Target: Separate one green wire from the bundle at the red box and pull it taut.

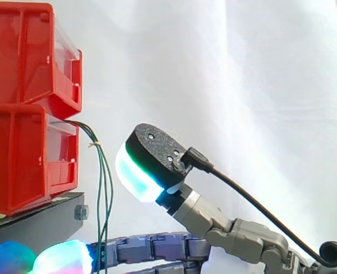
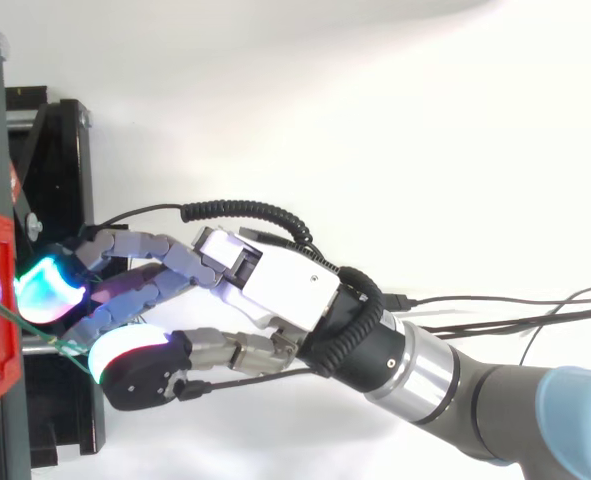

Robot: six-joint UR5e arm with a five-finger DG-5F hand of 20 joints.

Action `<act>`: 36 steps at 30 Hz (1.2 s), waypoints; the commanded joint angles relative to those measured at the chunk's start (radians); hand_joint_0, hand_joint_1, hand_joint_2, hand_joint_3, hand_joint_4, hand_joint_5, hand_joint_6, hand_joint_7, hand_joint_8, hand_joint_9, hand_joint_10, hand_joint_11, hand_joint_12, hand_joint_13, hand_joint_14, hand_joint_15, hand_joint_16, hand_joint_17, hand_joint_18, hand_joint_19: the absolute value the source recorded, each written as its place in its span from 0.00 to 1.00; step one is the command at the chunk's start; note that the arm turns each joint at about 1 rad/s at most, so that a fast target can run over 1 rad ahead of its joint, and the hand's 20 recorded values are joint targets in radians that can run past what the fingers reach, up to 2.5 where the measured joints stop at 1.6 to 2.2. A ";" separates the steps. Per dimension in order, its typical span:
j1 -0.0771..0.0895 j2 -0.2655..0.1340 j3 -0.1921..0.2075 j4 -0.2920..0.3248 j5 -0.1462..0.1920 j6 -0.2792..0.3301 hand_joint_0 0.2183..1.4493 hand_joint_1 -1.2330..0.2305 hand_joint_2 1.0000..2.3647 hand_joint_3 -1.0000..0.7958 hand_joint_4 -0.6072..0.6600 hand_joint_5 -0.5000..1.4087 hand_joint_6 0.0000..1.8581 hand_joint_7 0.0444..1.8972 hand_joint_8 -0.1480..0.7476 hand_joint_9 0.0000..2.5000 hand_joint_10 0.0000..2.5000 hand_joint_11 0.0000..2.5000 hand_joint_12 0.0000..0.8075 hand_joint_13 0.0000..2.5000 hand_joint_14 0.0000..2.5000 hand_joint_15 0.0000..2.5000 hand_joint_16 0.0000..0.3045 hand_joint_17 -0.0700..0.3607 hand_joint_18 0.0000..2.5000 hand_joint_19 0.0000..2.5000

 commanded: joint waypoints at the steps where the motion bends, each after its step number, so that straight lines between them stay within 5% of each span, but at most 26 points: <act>1: 0.002 0.000 -0.002 -0.005 0.002 0.009 0.17 0.56 0.00 0.28 0.58 0.12 0.27 0.35 0.60 0.41 0.00 0.12 0.58 0.40 0.00 0.10 0.22 0.51 0.29 0.11; 21: 0.007 0.005 -0.035 -0.034 -0.004 0.156 0.19 0.56 0.00 0.28 0.58 0.12 0.27 0.35 0.54 0.45 0.01 0.23 0.55 0.42 0.01 0.15 0.21 0.50 0.30 0.13; 29: 0.007 0.084 -0.086 -0.177 -0.004 0.205 0.19 0.50 0.00 0.28 0.58 0.12 0.27 0.36 0.53 0.46 0.01 0.26 0.54 0.42 0.01 0.16 0.21 0.49 0.30 0.14; 36: 0.010 0.121 -0.097 -0.197 0.002 0.195 0.22 0.44 0.00 0.28 0.59 0.13 0.27 0.40 0.51 0.47 0.01 0.29 0.52 0.43 0.01 0.17 0.20 0.47 0.31 0.15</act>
